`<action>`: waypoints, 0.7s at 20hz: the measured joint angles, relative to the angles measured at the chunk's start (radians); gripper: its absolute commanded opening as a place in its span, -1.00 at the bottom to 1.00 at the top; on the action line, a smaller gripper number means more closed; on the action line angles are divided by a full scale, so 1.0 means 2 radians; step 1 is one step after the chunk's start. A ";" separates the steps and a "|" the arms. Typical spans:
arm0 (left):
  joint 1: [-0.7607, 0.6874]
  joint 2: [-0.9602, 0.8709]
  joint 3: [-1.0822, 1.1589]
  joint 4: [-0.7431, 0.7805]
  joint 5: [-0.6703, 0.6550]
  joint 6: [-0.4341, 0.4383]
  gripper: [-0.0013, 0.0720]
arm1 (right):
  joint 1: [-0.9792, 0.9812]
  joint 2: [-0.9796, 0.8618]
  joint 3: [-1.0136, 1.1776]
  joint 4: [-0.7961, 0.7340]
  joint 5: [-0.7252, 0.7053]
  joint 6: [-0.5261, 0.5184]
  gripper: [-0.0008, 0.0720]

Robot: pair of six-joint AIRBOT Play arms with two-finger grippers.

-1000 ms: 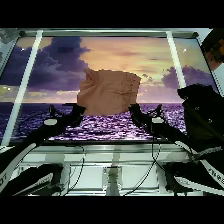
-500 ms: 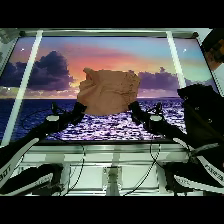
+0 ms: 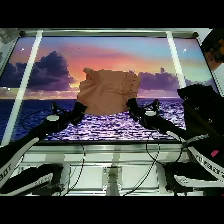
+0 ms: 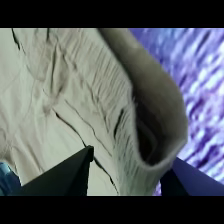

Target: Fold the clothes and pants, and hang the long-sleeved shirts on hangers.

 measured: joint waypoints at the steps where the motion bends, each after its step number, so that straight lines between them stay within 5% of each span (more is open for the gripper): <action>1: 0.000 0.000 0.002 0.001 -0.001 0.000 0.26 | 0.000 -0.001 0.001 0.000 -0.003 0.000 0.00; 4: 0.000 -0.002 0.007 0.003 0.000 0.001 -0.93 | 0.000 -0.003 0.002 0.002 -0.010 0.000 -0.60; 6: 0.000 -0.001 0.014 0.004 0.001 0.002 -0.95 | 0.000 -0.002 0.002 0.002 -0.007 0.000 -0.91; 10: 0.000 0.000 0.028 0.002 0.006 0.007 -0.96 | 0.000 0.007 0.002 -0.003 0.003 0.000 -0.92; 14: 0.000 0.001 0.067 0.001 0.010 0.063 -0.96 | 0.000 0.034 0.006 -0.035 0.001 -0.002 -0.92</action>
